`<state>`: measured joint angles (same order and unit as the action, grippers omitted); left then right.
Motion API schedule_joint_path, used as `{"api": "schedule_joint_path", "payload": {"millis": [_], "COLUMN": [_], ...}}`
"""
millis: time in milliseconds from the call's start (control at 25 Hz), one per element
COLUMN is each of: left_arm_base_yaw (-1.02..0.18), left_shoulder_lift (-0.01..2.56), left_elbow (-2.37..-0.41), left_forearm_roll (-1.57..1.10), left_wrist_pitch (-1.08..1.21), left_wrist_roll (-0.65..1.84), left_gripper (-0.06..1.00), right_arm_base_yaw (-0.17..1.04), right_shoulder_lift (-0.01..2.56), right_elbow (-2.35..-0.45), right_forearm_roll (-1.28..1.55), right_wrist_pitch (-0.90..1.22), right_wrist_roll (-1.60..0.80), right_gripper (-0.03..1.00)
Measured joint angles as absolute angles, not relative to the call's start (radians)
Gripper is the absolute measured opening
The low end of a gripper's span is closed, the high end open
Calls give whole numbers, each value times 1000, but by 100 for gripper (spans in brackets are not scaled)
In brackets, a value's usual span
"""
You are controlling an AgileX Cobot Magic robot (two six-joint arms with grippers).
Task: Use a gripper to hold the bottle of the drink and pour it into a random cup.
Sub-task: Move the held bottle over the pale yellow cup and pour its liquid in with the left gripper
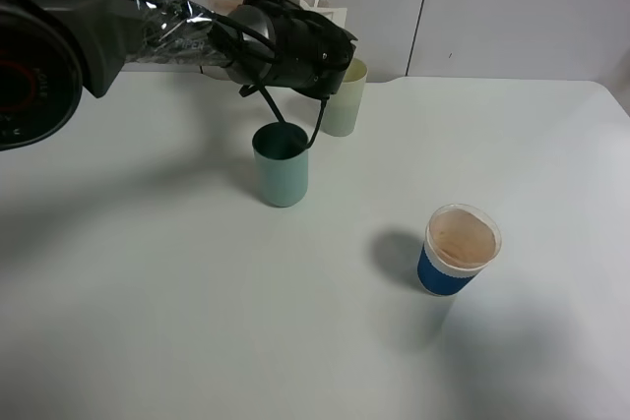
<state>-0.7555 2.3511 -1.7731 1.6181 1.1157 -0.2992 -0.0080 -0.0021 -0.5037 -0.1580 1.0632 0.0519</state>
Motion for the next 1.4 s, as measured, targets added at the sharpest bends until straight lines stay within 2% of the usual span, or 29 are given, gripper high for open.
{"api": "schedule_joint_path", "payload": {"millis": [1400], "left_arm_base_yaw": [-760], "left_shoulder_lift": [2351], "left_elbow": [-1773], "left_forearm_roll": [1724], "left_wrist_pitch": [1117], "left_wrist_roll": [-295], "left_gripper": [32], "right_arm_base_yaw": [-8], "right_shoulder_lift": [-2], "right_elbow": [-504], "right_forearm_roll": [-167], "right_wrist_pitch": [1063], "right_wrist_roll": [52], "right_gripper": [99]}}
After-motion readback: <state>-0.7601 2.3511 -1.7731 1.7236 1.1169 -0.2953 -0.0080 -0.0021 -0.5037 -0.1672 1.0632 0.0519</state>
